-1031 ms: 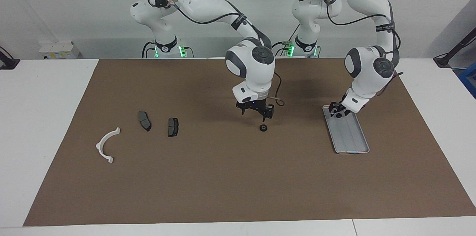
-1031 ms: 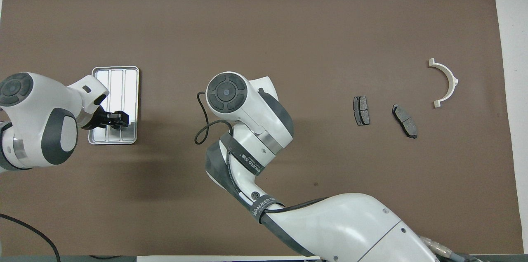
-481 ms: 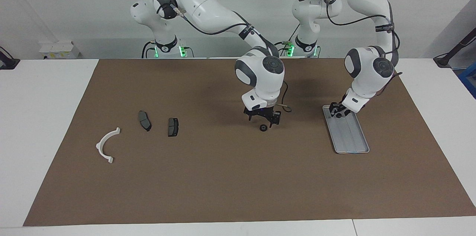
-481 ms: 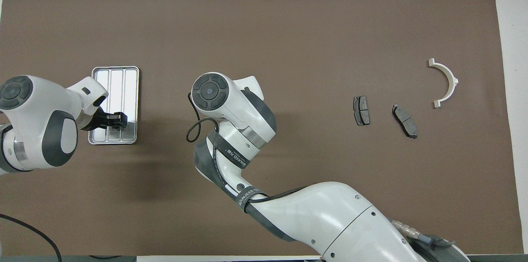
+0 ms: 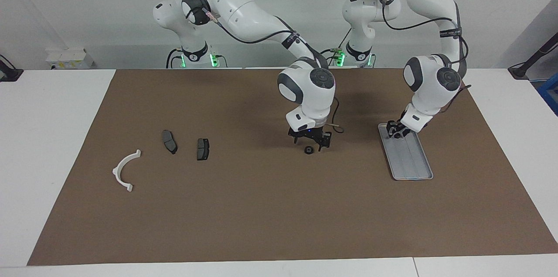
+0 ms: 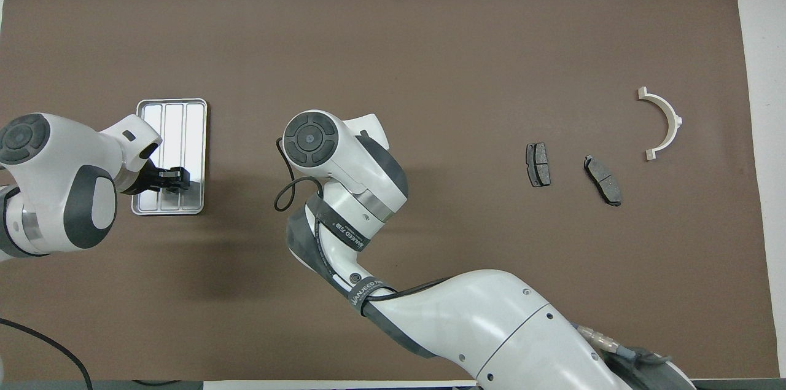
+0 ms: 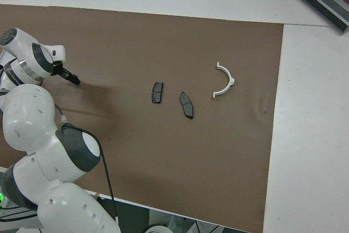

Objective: Place bearing gear from tray to pile

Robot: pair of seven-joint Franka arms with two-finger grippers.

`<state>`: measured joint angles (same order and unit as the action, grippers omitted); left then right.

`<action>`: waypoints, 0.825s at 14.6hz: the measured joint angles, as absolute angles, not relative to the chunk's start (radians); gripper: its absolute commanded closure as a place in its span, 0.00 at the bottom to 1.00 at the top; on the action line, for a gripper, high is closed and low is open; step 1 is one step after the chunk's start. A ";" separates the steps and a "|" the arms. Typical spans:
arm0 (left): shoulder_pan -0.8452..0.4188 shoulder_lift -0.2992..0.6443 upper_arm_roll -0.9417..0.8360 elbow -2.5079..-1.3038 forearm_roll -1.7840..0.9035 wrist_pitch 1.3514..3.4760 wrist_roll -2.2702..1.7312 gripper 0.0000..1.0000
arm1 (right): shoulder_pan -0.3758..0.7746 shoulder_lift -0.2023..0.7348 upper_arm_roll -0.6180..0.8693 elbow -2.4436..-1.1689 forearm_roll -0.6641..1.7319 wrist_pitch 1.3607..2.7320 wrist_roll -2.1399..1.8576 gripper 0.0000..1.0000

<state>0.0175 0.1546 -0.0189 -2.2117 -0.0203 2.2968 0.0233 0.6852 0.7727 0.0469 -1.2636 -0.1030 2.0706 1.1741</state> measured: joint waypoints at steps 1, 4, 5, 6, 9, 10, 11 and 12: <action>0.017 0.155 -0.019 -2.213 -0.020 2.298 0.023 0.46 | 0.686 0.775 0.047 -1.266 -0.103 2.085 1.174 0.00; 0.018 0.155 -0.019 -2.216 -0.020 2.301 0.023 0.51 | 0.689 0.789 0.048 -1.282 -0.103 2.121 1.174 0.00; 0.018 0.155 -0.019 -2.217 -0.020 2.301 0.023 0.56 | 0.690 0.792 0.048 -1.288 -0.103 2.125 1.174 0.00; 0.018 0.155 -0.019 -2.218 -0.020 2.302 0.023 0.62 | 0.690 0.794 0.048 -1.291 -0.103 2.126 1.174 0.02; 0.018 0.155 -0.019 -2.219 -0.020 2.302 0.023 0.91 | 0.690 0.792 0.047 -1.290 -0.103 2.126 1.174 0.29; 0.018 0.155 -0.019 -2.219 -0.020 2.302 0.023 0.94 | 0.690 0.789 0.048 -1.289 -0.103 2.126 1.174 0.46; 0.018 0.154 -0.019 -2.219 -0.020 2.302 0.023 0.95 | 0.689 0.785 0.048 -1.289 -0.103 2.126 1.174 0.58; 0.018 0.154 -0.019 -2.218 -0.020 2.302 0.023 0.95 | 0.689 0.785 0.048 -1.289 -0.103 2.125 1.174 0.63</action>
<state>0.0180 0.1544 -0.0190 -2.2183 -0.0203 2.3018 0.0233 0.6888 0.7847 0.0475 -1.2894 -0.1026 2.1254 1.1741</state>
